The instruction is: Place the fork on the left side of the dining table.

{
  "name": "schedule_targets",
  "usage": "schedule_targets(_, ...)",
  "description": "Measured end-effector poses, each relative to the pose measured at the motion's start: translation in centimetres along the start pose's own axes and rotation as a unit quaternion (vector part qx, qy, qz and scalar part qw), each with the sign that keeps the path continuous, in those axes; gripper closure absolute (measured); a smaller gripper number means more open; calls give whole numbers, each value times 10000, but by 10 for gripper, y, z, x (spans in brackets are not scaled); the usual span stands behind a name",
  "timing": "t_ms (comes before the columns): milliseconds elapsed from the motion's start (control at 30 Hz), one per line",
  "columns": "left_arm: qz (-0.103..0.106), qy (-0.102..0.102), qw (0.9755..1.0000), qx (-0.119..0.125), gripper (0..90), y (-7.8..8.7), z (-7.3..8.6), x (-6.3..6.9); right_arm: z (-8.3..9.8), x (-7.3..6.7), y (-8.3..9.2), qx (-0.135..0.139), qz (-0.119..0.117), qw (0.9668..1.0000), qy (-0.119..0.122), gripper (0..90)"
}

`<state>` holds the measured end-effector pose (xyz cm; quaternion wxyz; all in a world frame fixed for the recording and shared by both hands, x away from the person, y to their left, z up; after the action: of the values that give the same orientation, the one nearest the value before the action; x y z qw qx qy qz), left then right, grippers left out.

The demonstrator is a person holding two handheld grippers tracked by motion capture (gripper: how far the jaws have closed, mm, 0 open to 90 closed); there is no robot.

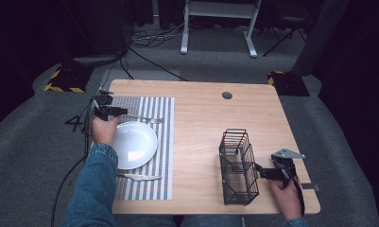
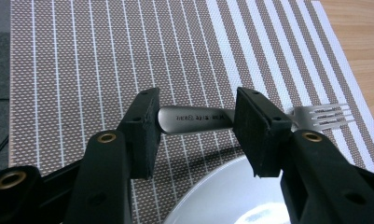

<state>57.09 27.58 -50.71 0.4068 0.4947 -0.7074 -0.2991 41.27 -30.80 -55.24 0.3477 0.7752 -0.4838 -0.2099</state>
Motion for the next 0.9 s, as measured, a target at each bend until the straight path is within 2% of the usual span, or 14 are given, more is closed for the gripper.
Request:
schedule_targets(233, 76, 143, 9999, 4, 514, -3, 6, -3, 0, 0, 0, 0, 0, 10000, 1, 129)
schedule_targets(767, 49, 168, 9998, -30, 517, -4, 7, -6, 0, 0, 0, 0, 0, 10000, 1, 129)
schedule_targets(900, 60, 245, 9997, -5, 484, -5, 6, -7, 0, 0, 0, 0, -1, 10000, 1, 129)
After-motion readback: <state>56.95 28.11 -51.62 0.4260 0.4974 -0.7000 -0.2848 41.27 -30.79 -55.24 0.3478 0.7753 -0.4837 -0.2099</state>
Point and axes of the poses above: each handheld gripper's, and its own axes: y roughly backward along the jaws, z roughly out of its underside, x roughly to its right, the point moved 7 cm from there along -y, roughly forward along the jaws, and after that the axes turned 5 degrees about -x, right-handed, at the moved point
